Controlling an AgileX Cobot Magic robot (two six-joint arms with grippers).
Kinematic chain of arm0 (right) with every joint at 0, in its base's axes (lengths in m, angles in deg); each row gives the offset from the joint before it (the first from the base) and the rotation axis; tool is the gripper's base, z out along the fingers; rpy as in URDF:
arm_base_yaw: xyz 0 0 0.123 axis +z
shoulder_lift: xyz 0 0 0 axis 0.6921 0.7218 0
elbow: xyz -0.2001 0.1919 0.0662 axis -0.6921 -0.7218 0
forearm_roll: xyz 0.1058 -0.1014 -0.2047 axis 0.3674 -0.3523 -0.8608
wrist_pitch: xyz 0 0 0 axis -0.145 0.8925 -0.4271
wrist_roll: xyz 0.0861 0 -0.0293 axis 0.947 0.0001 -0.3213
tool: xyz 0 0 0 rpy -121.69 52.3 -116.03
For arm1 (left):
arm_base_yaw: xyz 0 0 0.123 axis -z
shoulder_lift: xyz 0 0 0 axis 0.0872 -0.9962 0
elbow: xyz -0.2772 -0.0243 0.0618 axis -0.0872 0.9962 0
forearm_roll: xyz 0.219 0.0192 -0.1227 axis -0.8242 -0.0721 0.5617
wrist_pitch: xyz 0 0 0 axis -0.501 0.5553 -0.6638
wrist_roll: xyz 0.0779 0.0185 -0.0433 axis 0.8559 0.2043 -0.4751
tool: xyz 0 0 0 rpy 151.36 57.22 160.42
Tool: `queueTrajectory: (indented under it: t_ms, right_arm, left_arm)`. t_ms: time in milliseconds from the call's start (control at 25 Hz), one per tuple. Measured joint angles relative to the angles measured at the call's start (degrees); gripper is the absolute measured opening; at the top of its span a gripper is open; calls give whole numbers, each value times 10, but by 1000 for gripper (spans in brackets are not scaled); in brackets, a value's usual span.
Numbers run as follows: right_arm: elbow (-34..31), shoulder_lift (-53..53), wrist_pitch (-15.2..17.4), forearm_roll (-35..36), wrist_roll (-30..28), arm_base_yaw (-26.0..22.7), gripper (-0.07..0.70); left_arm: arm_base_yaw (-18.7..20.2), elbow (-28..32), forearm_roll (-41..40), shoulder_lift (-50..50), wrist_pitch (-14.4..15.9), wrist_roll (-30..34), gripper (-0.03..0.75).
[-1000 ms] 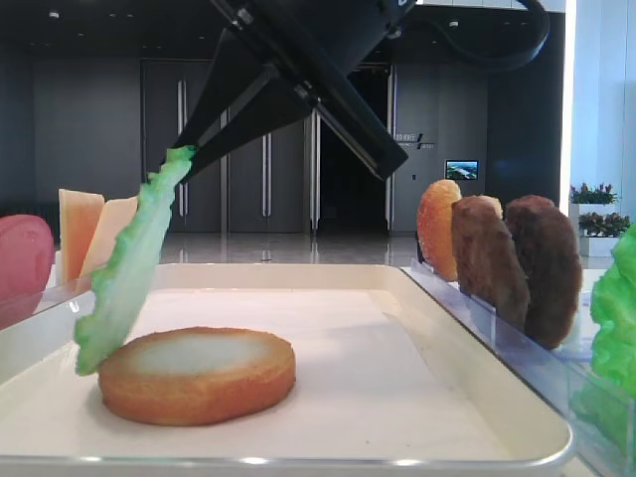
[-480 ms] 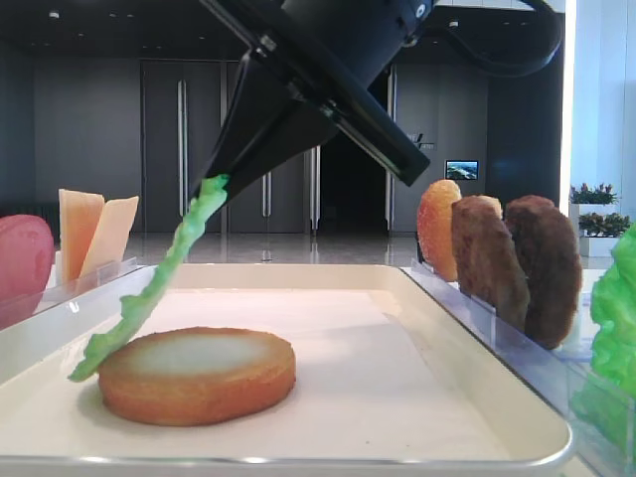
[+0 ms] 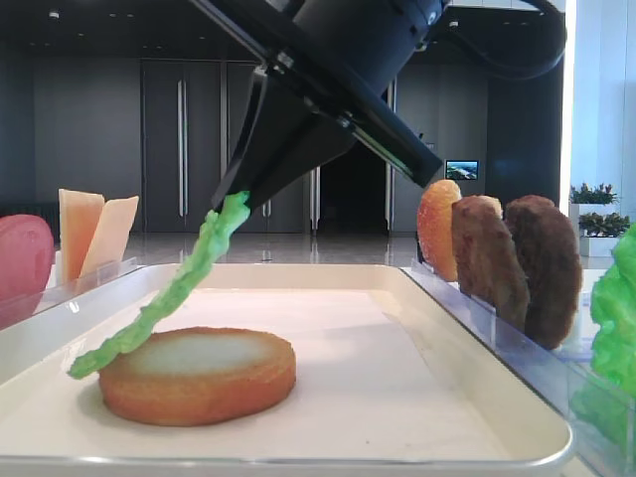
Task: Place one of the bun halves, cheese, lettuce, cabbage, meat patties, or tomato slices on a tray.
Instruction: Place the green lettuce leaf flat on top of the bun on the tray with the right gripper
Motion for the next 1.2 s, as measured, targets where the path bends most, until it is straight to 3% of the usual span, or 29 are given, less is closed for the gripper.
queueTrajectory:
  t_ms: [600,960,1080,1200]
  right_arm:
    - [0,0,0,-68,36,0,25]
    - [0,0,0,-74,40,0,27]
    - [0,0,0,-74,42,0,56]
    - [0,0,0,-74,42,0,139]
  left_arm:
    - [0,0,0,0,0,0,640]
    - [0,0,0,0,0,0,640]
    - [0,0,0,0,0,0,640]
    - [0,0,0,0,0,0,640]
